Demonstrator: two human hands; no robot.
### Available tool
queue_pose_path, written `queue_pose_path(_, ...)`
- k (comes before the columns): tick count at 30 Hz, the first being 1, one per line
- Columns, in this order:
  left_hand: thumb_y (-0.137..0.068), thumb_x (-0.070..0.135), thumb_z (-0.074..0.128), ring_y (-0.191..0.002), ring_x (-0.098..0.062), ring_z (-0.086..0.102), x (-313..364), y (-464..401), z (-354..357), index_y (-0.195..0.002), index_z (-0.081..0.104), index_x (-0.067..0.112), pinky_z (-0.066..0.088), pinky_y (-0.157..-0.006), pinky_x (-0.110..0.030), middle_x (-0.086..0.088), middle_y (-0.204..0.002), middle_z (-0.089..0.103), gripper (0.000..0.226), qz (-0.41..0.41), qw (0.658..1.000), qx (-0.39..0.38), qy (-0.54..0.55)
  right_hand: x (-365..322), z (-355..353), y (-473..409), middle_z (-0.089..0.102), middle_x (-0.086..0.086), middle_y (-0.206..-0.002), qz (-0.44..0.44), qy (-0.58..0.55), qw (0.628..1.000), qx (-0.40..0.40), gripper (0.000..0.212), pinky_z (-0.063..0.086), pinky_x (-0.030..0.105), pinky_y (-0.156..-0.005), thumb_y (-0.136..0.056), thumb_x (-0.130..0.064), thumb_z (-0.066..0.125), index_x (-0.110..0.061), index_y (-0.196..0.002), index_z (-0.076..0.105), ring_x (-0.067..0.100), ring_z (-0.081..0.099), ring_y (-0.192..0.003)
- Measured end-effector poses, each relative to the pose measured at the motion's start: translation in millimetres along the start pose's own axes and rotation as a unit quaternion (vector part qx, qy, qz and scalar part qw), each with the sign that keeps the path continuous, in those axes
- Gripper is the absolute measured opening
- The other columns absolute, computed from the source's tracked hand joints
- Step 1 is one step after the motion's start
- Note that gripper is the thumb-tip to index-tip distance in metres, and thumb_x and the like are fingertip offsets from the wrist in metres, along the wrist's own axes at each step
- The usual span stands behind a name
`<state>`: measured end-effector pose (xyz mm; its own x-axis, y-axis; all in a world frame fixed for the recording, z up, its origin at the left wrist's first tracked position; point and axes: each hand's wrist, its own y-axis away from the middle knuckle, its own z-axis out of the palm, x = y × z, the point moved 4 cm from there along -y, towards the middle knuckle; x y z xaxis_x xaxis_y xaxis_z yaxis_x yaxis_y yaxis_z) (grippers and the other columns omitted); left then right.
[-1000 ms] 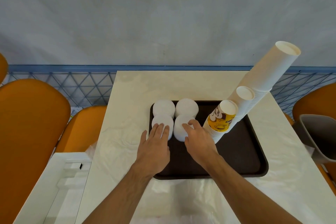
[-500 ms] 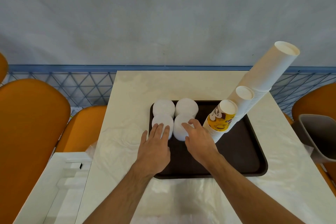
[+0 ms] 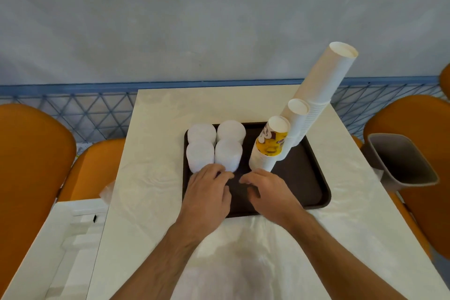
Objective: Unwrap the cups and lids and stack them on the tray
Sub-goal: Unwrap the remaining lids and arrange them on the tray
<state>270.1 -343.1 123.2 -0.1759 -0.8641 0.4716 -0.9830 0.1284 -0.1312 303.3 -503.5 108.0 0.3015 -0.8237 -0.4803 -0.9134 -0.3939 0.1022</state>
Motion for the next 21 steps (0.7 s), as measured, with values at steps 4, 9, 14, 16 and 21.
queue_pose_path(4, -0.099, 0.022, 0.050, -0.115, -0.007, 0.052, 45.8, 19.2, 12.2, -0.126, 0.062, 0.026, 0.040, -0.102, -0.026, 0.010, -0.124, 0.059, 0.029, 0.018, 0.997, -0.063, 0.037, 24.4, -11.4, 35.0, 0.068, -0.003, -0.112, 0.023, -0.002, 0.999, -0.034, 0.029, 0.051, 0.022, -0.088, -0.097, -0.008, 0.058, -0.019, -0.120, 0.070, 0.012, 0.063, -0.099)
queue_pose_path(9, -0.102, 0.027, 0.046, -0.116, -0.006, 0.053, 97.2, 48.3, 47.1, -0.131, 0.059, 0.030, 0.042, -0.104, -0.024, 0.011, -0.130, 0.058, 0.032, 0.000, 0.989, -0.139, 0.047, 78.3, -26.3, 86.9, 0.067, -0.006, -0.101, 0.047, 0.006, 0.998, -0.029, 0.022, 0.043, 0.014, -0.074, -0.095, -0.011, 0.062, -0.020, -0.111, 0.074, 0.005, 0.056, -0.083)
queue_pose_path(14, -0.103, 0.029, 0.046, -0.124, -0.007, 0.050, 145.6, 75.2, 84.2, -0.135, 0.055, 0.031, 0.036, -0.107, -0.021, 0.012, -0.139, 0.054, 0.033, -0.018, 0.984, -0.175, 0.037, 131.7, -34.3, 130.9, 0.067, -0.007, -0.108, 0.103, 0.015, 0.993, -0.053, 0.019, 0.042, 0.007, -0.077, -0.099, -0.019, 0.062, -0.023, -0.114, 0.073, 0.005, 0.056, -0.083)
queue_pose_path(16, -0.103, 0.028, 0.047, -0.130, -0.009, 0.045, 161.8, 87.7, 104.4, -0.138, 0.053, 0.031, 0.034, -0.111, -0.024, 0.009, -0.144, 0.050, 0.036, -0.021, 0.978, -0.208, 0.020, 155.9, -38.7, 147.6, 0.067, -0.006, -0.109, 0.125, 0.009, 0.991, -0.045, 0.019, 0.049, 0.016, -0.085, -0.099, -0.021, 0.062, -0.023, -0.115, 0.072, 0.007, 0.058, -0.087)
queue_pose_path(21, -0.104, 0.027, 0.040, -0.149, -0.018, 0.015, 177.5, 113.1, 152.0, -0.154, 0.030, 0.030, 0.012, -0.120, -0.031, 0.000, -0.164, 0.018, 0.051, -0.007, 0.952, -0.304, -0.040, 216.7, -46.9, 168.8, 0.057, 0.002, -0.135, 0.206, 0.002, 0.978, -0.018, 0.035, 0.050, 0.033, -0.103, -0.095, -0.025, 0.067, -0.022, -0.130, 0.062, 0.022, 0.057, -0.118)
